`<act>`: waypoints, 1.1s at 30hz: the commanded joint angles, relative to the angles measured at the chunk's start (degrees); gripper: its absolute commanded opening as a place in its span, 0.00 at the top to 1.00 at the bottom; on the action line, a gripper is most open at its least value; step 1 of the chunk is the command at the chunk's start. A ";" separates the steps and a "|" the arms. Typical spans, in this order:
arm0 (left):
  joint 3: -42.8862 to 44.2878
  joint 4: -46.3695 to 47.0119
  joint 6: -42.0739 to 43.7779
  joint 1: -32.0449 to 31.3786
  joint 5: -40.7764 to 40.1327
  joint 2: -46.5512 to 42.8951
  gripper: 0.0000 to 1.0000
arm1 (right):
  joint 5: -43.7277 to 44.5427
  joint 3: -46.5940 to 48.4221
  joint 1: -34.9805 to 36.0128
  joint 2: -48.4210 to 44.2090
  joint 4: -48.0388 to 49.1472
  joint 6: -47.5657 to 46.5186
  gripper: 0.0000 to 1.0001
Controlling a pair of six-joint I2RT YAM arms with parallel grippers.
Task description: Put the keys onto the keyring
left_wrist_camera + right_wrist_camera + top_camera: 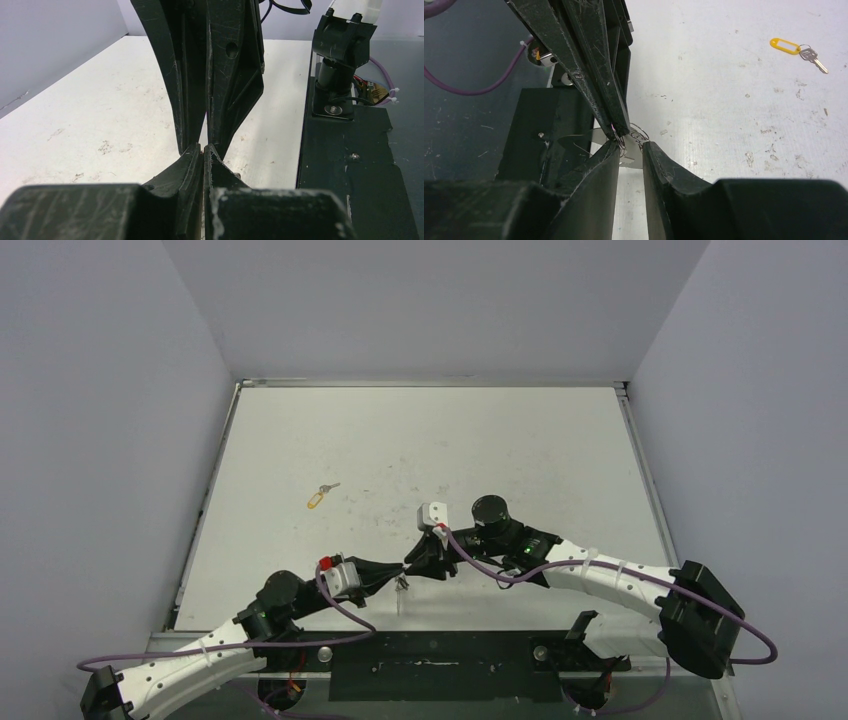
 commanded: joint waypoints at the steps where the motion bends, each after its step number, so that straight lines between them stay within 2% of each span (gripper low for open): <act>1: 1.75 3.72 -1.00 -0.10 0.32 -0.14 1.00 | -2.66 1.77 0.33 -0.25 4.86 0.48 0.76; 5: 1.56 3.85 -1.33 -0.15 0.19 0.22 1.00 | -3.40 1.94 0.35 -0.50 4.92 0.58 0.99; 11: 1.70 4.00 -1.94 -0.10 -0.77 0.58 1.00 | -2.23 2.27 -0.13 -1.32 2.29 -0.11 1.00; 14: 1.83 3.70 -2.59 -0.13 -2.54 0.53 1.00 | 0.68 3.27 -0.71 -2.08 -3.57 -1.67 1.00; 18: 2.64 2.09 -2.61 -0.13 -5.35 0.53 0.62 | 4.27 4.86 -1.67 -3.13 -11.47 -4.22 1.00; 22: 4.22 -1.82 -2.59 -0.12 -9.79 0.66 0.38 | 6.19 3.38 -2.42 -4.83 -15.23 -4.43 1.00; 27: 5.10 -4.15 -6.40 -0.14 -16.05 1.98 0.25 | 10.00 -2.54 -2.65 -8.33 -15.84 0.31 1.00; 33: 5.45 -6.00 -12.62 -0.13 -20.70 6.14 0.22 | 19.81 -10.16 -3.08 -15.31 -15.02 8.87 1.00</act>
